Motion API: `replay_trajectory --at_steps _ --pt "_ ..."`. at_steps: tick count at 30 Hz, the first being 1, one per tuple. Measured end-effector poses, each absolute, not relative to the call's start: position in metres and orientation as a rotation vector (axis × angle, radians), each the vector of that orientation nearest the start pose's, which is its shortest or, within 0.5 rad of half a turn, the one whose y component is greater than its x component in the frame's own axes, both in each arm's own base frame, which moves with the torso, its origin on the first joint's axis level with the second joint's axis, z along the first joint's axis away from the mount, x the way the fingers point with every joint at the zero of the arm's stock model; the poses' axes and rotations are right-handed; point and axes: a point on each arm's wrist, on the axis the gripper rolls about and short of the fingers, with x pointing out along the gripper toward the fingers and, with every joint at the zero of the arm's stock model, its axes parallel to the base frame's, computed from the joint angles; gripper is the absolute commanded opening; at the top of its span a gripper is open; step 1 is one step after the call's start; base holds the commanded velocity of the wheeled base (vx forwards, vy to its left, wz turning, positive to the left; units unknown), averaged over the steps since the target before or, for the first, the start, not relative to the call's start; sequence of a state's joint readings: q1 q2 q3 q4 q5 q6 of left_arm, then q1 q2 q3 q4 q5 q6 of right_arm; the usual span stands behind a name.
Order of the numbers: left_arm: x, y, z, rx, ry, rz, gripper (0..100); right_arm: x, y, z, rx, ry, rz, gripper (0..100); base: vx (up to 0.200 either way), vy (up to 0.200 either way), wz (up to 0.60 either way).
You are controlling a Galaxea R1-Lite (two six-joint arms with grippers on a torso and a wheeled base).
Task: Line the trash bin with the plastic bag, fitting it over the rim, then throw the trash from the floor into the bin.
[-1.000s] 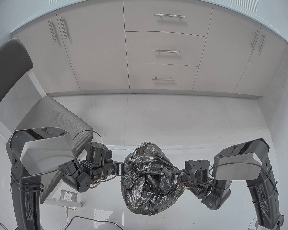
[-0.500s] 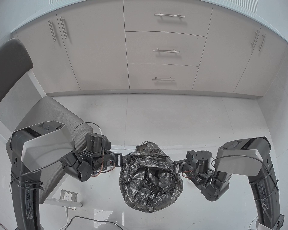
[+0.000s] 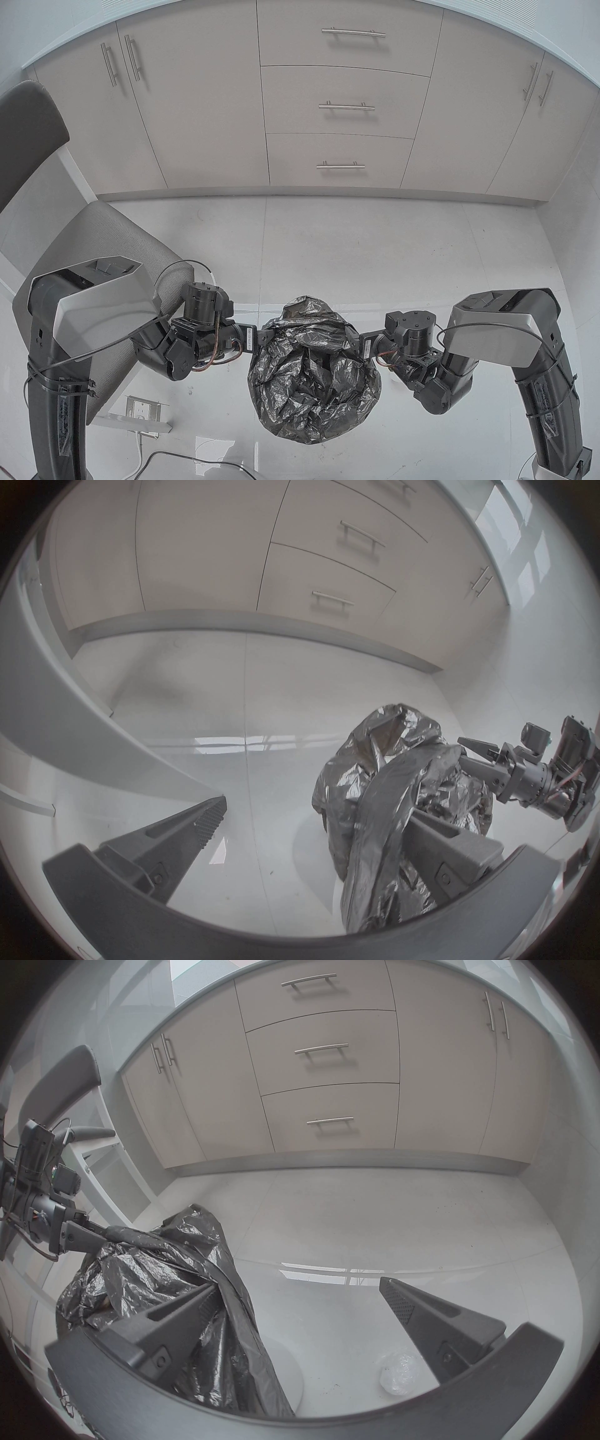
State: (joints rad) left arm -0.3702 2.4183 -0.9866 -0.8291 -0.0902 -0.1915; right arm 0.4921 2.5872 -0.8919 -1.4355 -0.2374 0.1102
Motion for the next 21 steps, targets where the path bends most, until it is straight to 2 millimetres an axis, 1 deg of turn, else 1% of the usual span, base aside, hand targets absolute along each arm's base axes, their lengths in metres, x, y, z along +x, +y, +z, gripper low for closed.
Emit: replay_trajectory --at_steps 7,10,14,21 --pt "0.379 -0.148 -0.029 -0.127 0.723 -0.456 100 0.367 0.186 -0.061 0.011 0.271 0.228 100 0.0 0.0 0.0" --pt "0.381 -0.146 -0.03 -0.128 0.751 -0.454 100 0.37 0.184 -0.065 0.01 0.275 0.222 100 0.0 0.0 0.0" --pt "0.388 -0.145 -0.031 -0.129 0.787 -0.443 100 0.377 0.181 -0.071 0.004 0.281 0.209 100 0.0 0.0 0.0" --pt "0.4 -0.143 -0.029 -0.134 0.784 -0.433 100 0.384 0.176 -0.078 0.0 0.286 0.192 100 0.0 0.0 0.0"
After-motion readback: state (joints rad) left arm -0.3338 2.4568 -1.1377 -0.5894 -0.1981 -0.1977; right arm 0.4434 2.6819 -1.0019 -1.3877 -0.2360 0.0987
